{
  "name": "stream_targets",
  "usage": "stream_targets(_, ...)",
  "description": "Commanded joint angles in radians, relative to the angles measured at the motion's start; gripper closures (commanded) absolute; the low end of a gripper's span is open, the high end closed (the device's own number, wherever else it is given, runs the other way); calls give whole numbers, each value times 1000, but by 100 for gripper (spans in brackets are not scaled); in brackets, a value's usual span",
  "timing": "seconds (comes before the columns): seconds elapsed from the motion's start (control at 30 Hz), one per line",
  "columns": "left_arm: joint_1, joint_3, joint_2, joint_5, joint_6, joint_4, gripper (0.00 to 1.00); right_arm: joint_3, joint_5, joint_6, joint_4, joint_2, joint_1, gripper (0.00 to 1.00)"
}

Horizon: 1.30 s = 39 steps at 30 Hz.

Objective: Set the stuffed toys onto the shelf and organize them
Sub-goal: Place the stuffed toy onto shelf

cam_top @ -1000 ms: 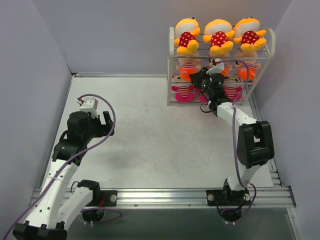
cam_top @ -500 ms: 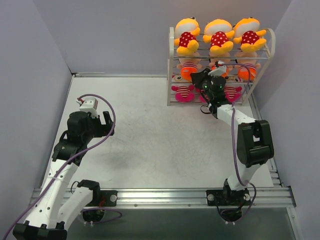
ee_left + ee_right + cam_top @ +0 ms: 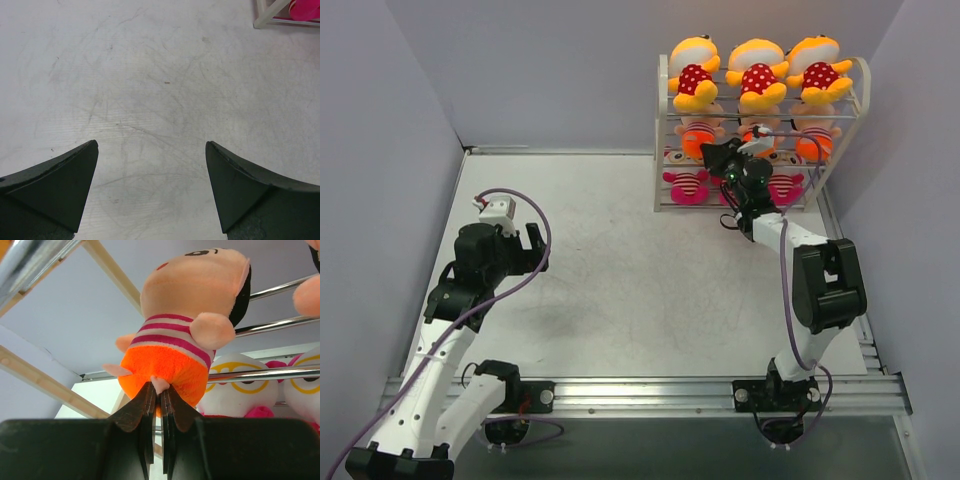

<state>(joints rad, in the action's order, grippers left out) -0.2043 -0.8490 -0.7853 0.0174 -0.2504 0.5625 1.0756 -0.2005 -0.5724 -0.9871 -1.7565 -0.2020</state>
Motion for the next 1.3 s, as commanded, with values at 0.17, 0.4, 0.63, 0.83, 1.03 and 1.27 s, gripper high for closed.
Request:
stream_targets(0.17,-4,-2,6,0,14,-24,3,-19,-22,-35,-219,-27,9,100)
stream_targets(0.4,-4,-2,8,0,14,-24,3,0,-24,-3,-156,-28,9,100)
stream_targets(0.63,-6,-2,8,-2,16,-26,3,20,-11,43,-71,-18,12,96)
stream_targets(0.83,-4,-1,6,-2,14,-26,3,26,-11,51,-56,-12,10,79)
stream_targets(1.03,-4,-1,4,-2,16,-24,3,23,1,55,-36,5,10,67)
stream_targets(1.27,-4,-2,4,-4,14,-26,3,18,1,57,-27,20,10,69)
